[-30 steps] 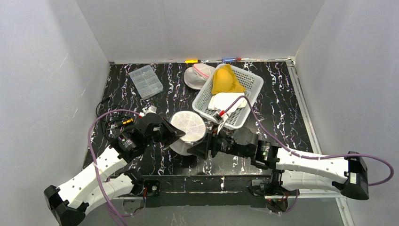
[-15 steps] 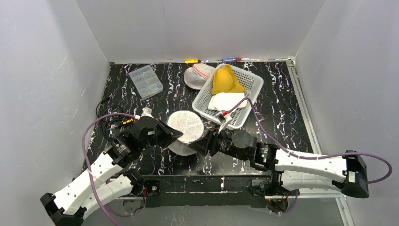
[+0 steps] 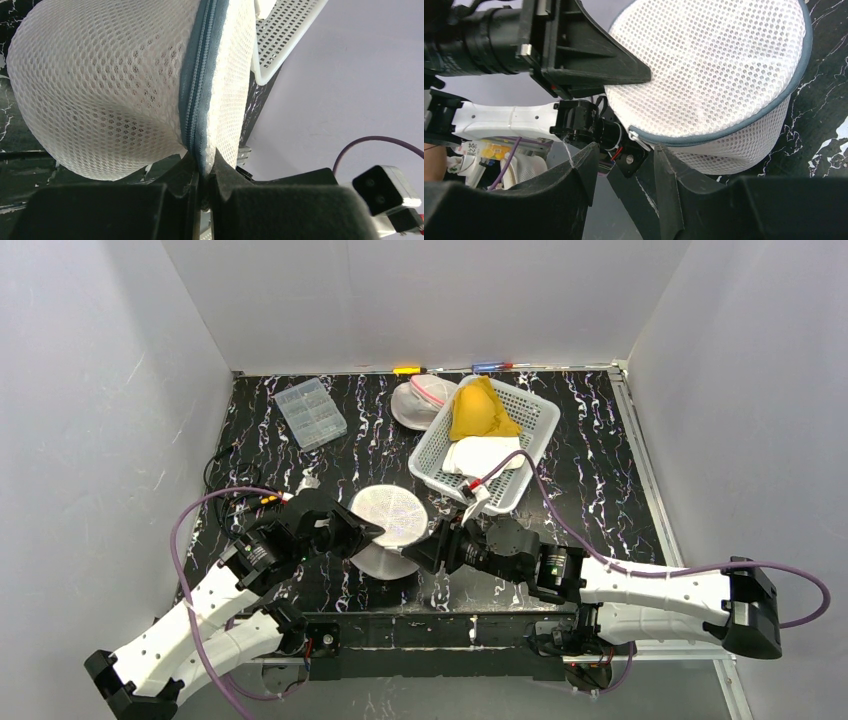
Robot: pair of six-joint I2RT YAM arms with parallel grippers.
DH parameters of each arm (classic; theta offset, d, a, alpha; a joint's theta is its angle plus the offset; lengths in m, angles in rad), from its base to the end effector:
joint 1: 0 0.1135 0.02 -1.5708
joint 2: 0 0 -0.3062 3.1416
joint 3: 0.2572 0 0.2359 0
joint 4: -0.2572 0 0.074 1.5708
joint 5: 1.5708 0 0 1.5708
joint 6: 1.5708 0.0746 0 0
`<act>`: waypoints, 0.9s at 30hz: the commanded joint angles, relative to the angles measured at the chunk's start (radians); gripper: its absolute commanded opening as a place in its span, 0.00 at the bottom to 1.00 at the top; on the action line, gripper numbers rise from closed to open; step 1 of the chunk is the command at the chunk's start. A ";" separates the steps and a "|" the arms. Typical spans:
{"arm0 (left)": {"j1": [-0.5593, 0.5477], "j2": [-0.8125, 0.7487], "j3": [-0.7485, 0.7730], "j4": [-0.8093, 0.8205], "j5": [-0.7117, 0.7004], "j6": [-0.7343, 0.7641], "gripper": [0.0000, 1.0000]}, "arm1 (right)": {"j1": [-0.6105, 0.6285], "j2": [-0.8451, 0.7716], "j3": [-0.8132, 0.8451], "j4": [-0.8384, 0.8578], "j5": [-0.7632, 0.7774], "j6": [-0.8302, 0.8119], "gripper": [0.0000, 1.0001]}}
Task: Unzip the laundry bag and remove the bra
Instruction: Unzip the laundry bag at the center of the board.
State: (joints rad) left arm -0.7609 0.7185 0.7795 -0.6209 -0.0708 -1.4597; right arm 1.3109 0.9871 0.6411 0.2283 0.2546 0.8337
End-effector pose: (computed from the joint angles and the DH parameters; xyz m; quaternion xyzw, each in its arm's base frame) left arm 0.1045 -0.0922 0.3100 -0.3154 0.8157 -0.4197 0.2428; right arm 0.0776 0.2188 0.3309 -0.0933 0.7404 0.5334 0.3984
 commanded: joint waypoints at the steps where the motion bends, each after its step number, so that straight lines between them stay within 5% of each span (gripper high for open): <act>1: 0.006 -0.002 0.055 -0.010 -0.024 -0.025 0.00 | 0.003 0.021 0.016 0.037 -0.011 -0.012 0.52; 27: 0.006 0.001 0.048 0.000 -0.021 -0.039 0.00 | 0.003 0.093 0.027 0.094 0.000 0.024 0.45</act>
State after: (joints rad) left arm -0.7609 0.7269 0.8032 -0.6331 -0.0746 -1.4857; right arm 1.3109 1.0794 0.6411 0.2565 0.2310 0.8436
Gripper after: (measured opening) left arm 0.033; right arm 0.463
